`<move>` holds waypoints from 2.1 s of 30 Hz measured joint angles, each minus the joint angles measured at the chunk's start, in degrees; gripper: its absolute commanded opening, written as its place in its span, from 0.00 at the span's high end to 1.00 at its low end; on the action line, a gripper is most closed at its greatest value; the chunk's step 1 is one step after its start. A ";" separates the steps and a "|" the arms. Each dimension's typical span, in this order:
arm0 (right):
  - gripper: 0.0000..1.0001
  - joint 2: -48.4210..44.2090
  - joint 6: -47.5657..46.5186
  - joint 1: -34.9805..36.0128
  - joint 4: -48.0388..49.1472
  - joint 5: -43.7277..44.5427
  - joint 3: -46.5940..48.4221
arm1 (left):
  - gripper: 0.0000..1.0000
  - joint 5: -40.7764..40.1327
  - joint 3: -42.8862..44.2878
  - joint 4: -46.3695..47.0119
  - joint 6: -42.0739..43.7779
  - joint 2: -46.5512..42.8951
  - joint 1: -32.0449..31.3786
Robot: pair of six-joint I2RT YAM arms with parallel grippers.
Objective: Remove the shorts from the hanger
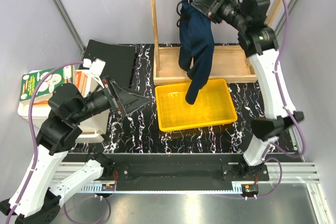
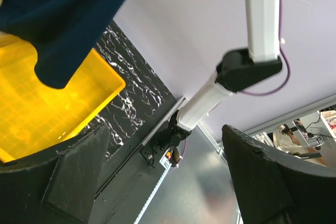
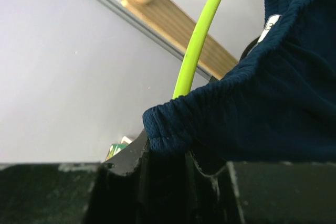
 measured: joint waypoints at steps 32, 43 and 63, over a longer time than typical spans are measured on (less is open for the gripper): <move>1.00 -37.77 0.87 -0.02 4.37 -36.41 -39.17 | 0.21 -4.48 57.37 0.02 13.75 41.90 -8.70; 1.00 -39.04 4.72 -0.07 10.82 -43.78 -40.19 | 0.36 -21.29 56.35 -9.92 25.49 42.80 -15.96; 1.00 -38.23 7.50 -0.17 14.84 -47.28 -42.93 | 0.13 -26.80 41.92 0.48 26.14 30.95 -17.38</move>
